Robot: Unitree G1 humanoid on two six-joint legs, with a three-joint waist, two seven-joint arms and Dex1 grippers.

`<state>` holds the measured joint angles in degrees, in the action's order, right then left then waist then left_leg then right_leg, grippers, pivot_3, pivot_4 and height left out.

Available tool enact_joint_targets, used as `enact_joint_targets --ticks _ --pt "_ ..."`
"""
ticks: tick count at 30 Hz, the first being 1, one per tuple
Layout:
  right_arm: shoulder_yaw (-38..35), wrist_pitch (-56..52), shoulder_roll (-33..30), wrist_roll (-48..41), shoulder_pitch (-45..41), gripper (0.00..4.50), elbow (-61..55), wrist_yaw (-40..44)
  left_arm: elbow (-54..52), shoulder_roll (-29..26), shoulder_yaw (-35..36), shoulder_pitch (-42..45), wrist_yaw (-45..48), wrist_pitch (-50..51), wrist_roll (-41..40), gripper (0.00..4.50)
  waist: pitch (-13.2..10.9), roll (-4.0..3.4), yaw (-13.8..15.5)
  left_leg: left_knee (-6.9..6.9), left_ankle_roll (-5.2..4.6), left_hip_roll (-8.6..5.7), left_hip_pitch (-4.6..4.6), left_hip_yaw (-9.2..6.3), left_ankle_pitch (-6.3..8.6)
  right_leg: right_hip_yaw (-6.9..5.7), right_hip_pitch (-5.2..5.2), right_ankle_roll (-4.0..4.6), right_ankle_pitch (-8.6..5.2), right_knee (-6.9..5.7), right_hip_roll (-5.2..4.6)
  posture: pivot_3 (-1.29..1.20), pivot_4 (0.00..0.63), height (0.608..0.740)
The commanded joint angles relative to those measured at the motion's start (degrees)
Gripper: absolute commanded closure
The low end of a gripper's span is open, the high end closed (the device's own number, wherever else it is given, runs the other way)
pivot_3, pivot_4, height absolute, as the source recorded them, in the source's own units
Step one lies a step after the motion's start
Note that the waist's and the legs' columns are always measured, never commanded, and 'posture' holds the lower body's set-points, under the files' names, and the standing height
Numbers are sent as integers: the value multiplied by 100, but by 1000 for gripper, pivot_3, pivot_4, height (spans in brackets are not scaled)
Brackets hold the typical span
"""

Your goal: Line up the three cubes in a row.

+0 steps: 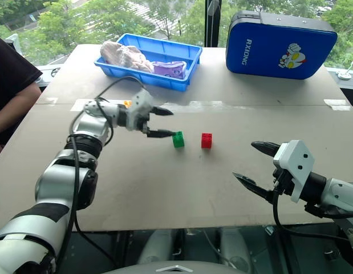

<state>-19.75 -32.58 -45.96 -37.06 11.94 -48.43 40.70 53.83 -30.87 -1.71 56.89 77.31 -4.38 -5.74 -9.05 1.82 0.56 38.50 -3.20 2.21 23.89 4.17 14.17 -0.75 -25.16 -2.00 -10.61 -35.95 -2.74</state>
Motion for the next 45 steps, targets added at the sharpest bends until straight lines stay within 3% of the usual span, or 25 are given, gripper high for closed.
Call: enact_joint_targets --ticks 1,7,12,22,25,28,30,34,40,43,45 --pt "144 235 60 98 -131 0 -31 4 -1386 -177 762 -542 -1385 1057 -394 106 0 0 -6 0 0 1 -2 1 0 1 0 -8 3 -1 0 0 150 740" --pt "439 339 100 147 -580 0 258 82 -3604 414 1479 -1425 -4923 3411 129 106 1 2 56 16 1 -1 -3 -5 -1 -2 14 -23 12 1 -8 0 150 740" --pt "580 300 57 129 -882 0 436 189 -3586 721 1463 -1337 -5881 4156 214 106 3 6 42 27 0 -7 -14 -12 -1 -6 36 -39 9 4 -8 0 150 740" --pt "588 247 13 159 -943 0 421 251 -1403 595 1160 -564 -6144 3129 389 106 2 6 27 25 1 -9 -14 -6 0 -8 34 -19 20 4 -3 0 150 740" --pt "557 224 7 155 -911 0 368 218 -934 579 1159 -428 -6072 2811 355 818 2 7 26 25 1 -8 -14 -7 0 -9 34 -19 20 5 -4 0 150 740" --pt "449 194 -8 156 -813 0 317 187 -637 493 1093 -353 -5961 2503 392 2200 1 8 31 25 1 -7 -11 -6 0 -10 33 -19 21 5 -5 0 150 740" --pt "425 207 -1 166 -740 0 283 179 -546 416 1024 -348 -5782 2251 398 3248 1 8 29 25 1 -7 -9 -5 0 -13 33 -19 21 5 -7 0 150 740" --pt "440 230 28 169 -662 0 224 141 -931 177 928 -621 -4391 1883 64 3218 1 8 26 25 2 -7 -9 -4 0 -12 32 -18 20 5 -8 0 150 740" --pt "493 353 27 173 -625 0 318 268 -2540 -724 290 -1822 -427 1829 -872 3218 2 6 -24 23 2 -1 -11 4 0 -5 23 7 8 2 -15 0 150 740" --pt "536 369 58 178 -688 0 357 274 -2287 -1014 -96 -1826 627 975 -708 3218 2 5 -2 22 2 0 -10 1 0 -9 19 8 7 0 -12 0 150 740" --pt "555 376 89 186 -672 0 353 258 -1748 -1028 -330 -1569 820 290 -385 3218 3 4 74 23 2 -1 -11 -3 0 -11 21 8 6 0 -14 0 150 740"
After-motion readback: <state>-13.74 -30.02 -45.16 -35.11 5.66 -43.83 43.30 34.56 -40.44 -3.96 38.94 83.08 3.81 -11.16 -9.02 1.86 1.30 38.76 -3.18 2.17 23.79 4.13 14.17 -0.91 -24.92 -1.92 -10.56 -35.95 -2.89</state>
